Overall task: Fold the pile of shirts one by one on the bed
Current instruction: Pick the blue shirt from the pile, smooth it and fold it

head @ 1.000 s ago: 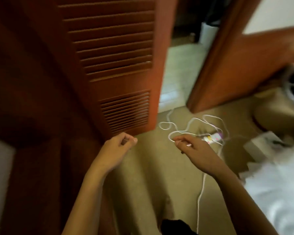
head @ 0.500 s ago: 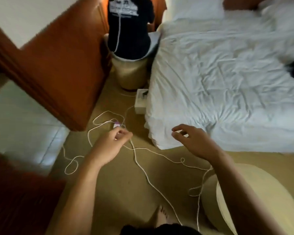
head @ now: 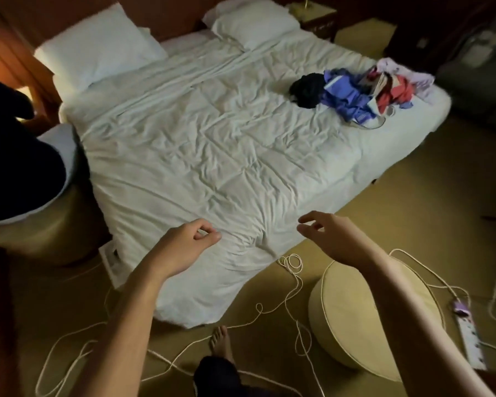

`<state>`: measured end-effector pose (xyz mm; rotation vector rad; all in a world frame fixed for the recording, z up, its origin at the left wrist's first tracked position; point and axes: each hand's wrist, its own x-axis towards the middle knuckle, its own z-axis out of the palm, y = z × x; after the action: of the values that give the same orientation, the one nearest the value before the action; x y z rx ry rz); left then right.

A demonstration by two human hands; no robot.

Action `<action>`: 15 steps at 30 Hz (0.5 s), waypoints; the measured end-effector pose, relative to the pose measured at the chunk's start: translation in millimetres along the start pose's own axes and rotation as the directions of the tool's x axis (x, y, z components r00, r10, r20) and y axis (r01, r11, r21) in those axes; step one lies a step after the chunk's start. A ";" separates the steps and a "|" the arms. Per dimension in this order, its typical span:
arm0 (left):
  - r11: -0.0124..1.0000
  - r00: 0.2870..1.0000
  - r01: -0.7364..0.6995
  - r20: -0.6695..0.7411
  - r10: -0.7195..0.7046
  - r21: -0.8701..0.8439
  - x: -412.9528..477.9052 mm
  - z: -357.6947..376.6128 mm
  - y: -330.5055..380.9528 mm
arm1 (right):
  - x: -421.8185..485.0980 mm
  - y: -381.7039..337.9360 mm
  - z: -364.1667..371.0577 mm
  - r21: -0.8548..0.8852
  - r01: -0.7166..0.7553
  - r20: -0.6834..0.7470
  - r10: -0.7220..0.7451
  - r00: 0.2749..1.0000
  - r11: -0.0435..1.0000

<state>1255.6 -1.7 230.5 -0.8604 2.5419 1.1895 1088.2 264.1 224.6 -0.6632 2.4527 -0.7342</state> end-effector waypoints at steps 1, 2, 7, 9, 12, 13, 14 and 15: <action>1.000 0.999 -0.028 0.020 0.027 0.009 18.3 -12.5 5.9 | 10.3 -5.6 -3.6 0.011 -0.024 -0.019 0.025 1.000 1.000; 0.998 0.998 -0.053 0.036 0.052 0.019 35.0 -24.8 12.4 | 20.6 -12.4 -7.1 0.019 -0.043 -0.032 0.044 0.999 0.999; 0.982 0.982 -0.177 0.084 0.171 0.072 113.4 -78.6 49.7 | 72.9 -36.7 -33.6 0.036 -0.096 -0.144 0.101 0.984 0.995; 0.972 0.971 -0.222 0.105 0.214 0.074 141.3 -92.8 67.6 | 90.2 -41.5 -47.0 0.035 -0.110 -0.179 0.115 0.977 0.993; 0.963 0.959 -0.261 0.130 0.250 0.070 180.6 -104.4 95.7 | 116.0 -42.5 -68.8 0.023 -0.132 -0.197 0.134 0.971 0.991; 0.961 0.957 -0.266 0.142 0.254 0.079 193.1 -106.4 105.0 | 125.1 -40.6 -76.7 0.019 -0.137 -0.201 0.138 0.970 0.990; 0.958 0.954 -0.273 0.156 0.256 0.093 205.9 -107.5 113.8 | 134.1 -37.8 -84.2 0.016 -0.142 -0.205 0.142 0.968 0.990; 0.954 0.951 -0.280 0.168 0.260 0.110 218.9 -107.7 122.4 | 143.6 -33.7 -91.5 0.015 -0.145 -0.208 0.145 0.967 0.989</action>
<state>1013.1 -112.9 288.3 -0.3834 2.6354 1.0929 936.8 190.8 267.4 -0.4179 2.6583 -0.7800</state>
